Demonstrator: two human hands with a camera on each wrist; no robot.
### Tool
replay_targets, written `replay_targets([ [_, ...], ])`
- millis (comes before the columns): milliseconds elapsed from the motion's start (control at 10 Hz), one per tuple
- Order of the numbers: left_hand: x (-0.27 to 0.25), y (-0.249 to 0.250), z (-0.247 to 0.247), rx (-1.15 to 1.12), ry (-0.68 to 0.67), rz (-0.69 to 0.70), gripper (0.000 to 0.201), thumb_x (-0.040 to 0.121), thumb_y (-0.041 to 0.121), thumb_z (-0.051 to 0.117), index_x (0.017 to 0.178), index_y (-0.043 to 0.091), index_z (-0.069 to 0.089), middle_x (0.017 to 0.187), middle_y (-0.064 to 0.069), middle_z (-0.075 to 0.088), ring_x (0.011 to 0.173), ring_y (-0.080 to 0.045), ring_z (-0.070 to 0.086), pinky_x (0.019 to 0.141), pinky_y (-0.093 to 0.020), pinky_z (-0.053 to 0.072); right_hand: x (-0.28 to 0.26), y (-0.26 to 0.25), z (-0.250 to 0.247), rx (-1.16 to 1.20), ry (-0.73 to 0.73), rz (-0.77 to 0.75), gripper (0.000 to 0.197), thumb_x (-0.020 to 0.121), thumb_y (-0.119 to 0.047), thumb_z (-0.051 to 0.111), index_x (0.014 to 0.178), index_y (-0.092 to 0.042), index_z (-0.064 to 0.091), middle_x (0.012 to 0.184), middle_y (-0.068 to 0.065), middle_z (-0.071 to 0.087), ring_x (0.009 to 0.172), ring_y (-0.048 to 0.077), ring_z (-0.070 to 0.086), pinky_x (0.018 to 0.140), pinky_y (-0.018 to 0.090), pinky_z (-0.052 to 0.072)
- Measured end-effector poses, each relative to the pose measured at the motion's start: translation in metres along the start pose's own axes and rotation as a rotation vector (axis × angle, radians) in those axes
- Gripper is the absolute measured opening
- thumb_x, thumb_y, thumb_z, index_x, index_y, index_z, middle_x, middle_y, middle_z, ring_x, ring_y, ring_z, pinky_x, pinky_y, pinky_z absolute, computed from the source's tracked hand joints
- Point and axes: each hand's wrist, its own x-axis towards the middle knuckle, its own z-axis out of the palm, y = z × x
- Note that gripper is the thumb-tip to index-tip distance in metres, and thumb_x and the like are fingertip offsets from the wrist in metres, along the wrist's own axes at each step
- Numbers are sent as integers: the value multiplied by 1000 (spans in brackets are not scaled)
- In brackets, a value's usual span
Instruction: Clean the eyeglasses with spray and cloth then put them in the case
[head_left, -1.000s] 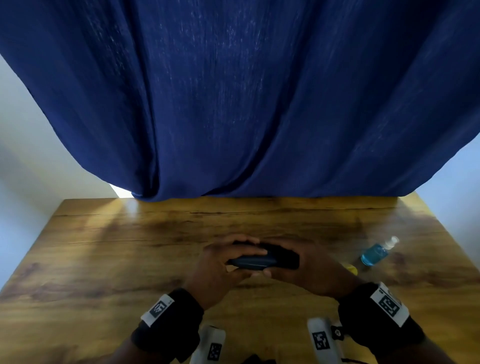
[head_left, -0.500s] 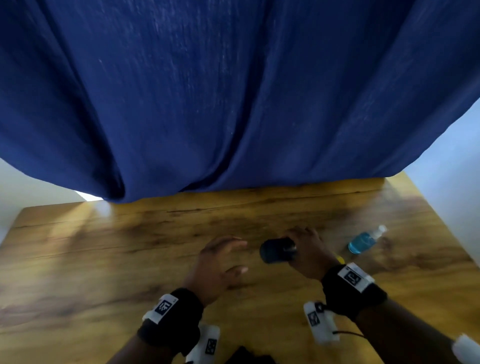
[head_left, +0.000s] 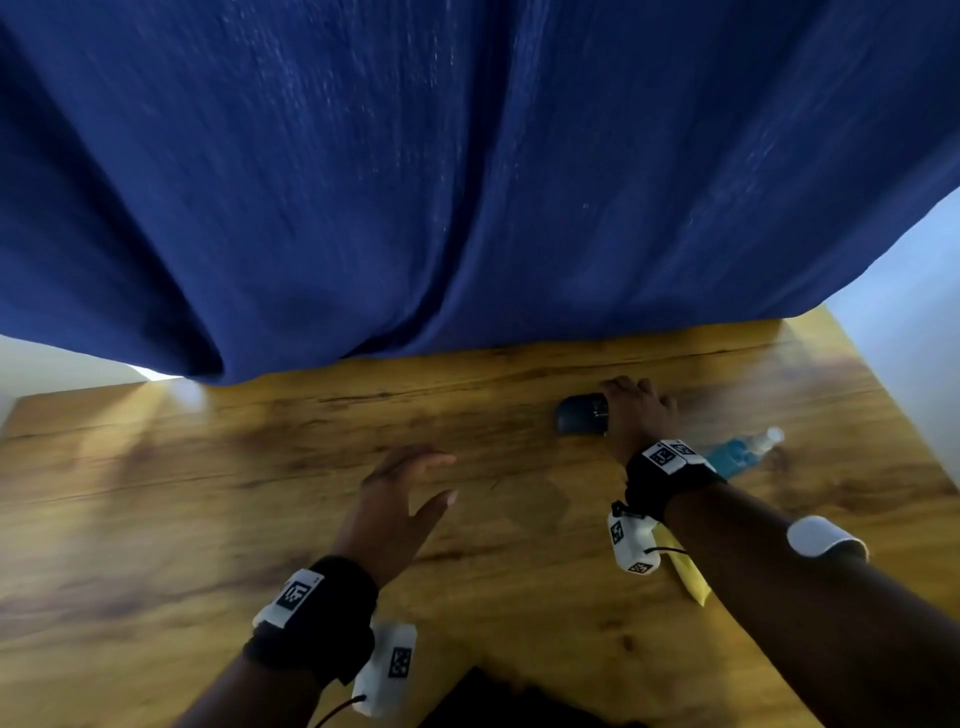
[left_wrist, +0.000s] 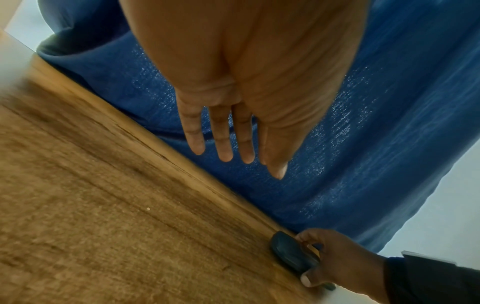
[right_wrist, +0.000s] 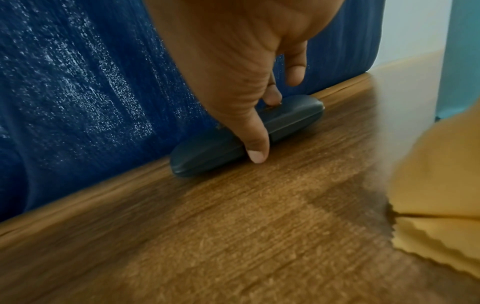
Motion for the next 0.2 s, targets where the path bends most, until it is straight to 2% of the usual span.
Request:
replay_targets([
  [100, -1, -2, -2, -3, 18, 11, 37, 95, 33, 69, 132, 34, 63, 135, 16, 56, 123, 3, 52, 95, -3, 31, -5, -2, -5, -19, -20, -15, 58, 95, -18, 59, 149, -30, 42, 150, -2, 45, 136, 28, 39, 103, 47, 37],
  [200, 1, -1, -4, -21, 68, 17, 36, 96, 31, 68, 132, 31, 64, 133, 16, 57, 120, 4, 52, 92, 3, 30, -12, -3, -6, -37, 22, -32, 68, 92, -21, 65, 153, -31, 36, 152, -3, 40, 134, 29, 37, 104, 48, 36],
])
